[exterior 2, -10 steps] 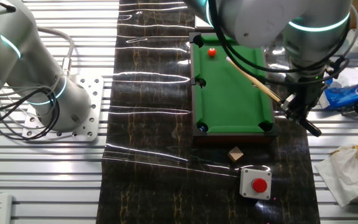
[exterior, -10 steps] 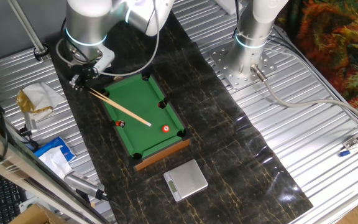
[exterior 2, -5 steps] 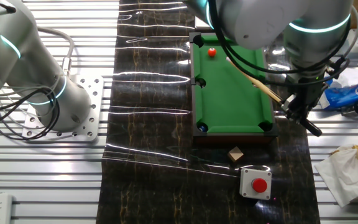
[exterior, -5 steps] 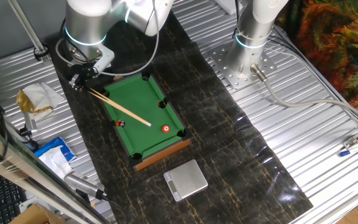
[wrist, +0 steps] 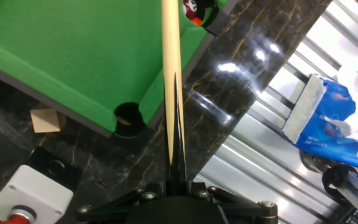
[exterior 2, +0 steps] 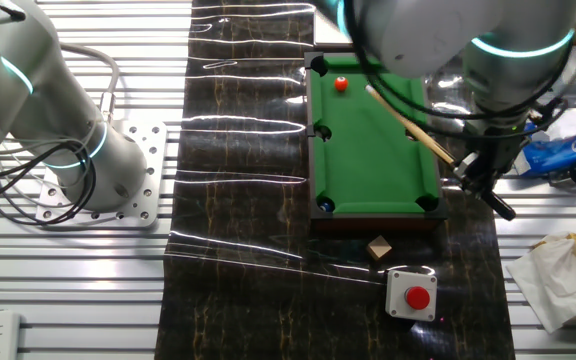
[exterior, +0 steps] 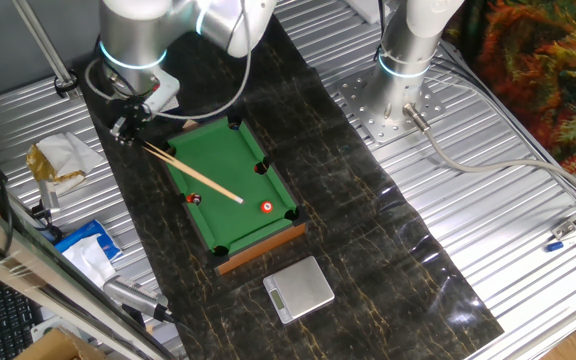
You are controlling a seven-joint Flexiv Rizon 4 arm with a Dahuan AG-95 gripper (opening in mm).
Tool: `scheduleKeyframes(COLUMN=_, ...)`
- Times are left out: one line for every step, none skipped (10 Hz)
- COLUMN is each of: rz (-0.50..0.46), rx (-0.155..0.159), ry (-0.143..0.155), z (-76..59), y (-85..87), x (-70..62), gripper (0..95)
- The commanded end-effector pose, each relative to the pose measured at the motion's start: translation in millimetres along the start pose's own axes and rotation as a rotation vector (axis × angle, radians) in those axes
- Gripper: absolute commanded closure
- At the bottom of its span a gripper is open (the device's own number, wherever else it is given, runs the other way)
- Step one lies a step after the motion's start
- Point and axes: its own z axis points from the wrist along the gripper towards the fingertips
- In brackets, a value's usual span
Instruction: Hit the pool ball
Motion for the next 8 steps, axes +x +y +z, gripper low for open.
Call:
scheduleKeyframes(rz=0.016, rx=0.018, ry=0.046, z=0.3, y=1.5, x=0.6, gripper=95.0)
scheduleKeyframes(rz=0.016, rx=0.018, ry=0.043, z=0.3, y=1.5, x=0.6, gripper=95.0)
scheduleKeyframes(rz=0.006, rx=0.018, ry=0.041, z=0.3, y=1.5, x=0.6, gripper=95.0)
scheduleKeyframes(rz=0.006, rx=0.017, ry=0.04, z=0.3, y=1.5, x=0.6, gripper=95.0)
scheduleKeyframes(rz=0.005, rx=0.019, ry=0.039, z=0.3, y=1.5, x=0.6, gripper=95.0)
scheduleKeyframes(rz=-0.011, rx=0.022, ry=0.041, z=0.2, y=1.7, x=0.9, gripper=95.0)
scheduleKeyframes(rz=-0.032, rx=0.025, ry=0.041, z=-0.5, y=3.8, x=4.1, gripper=95.0)
scheduleKeyframes(rz=-0.037, rx=0.027, ry=0.031, z=-1.6, y=6.9, x=8.5, gripper=95.0)
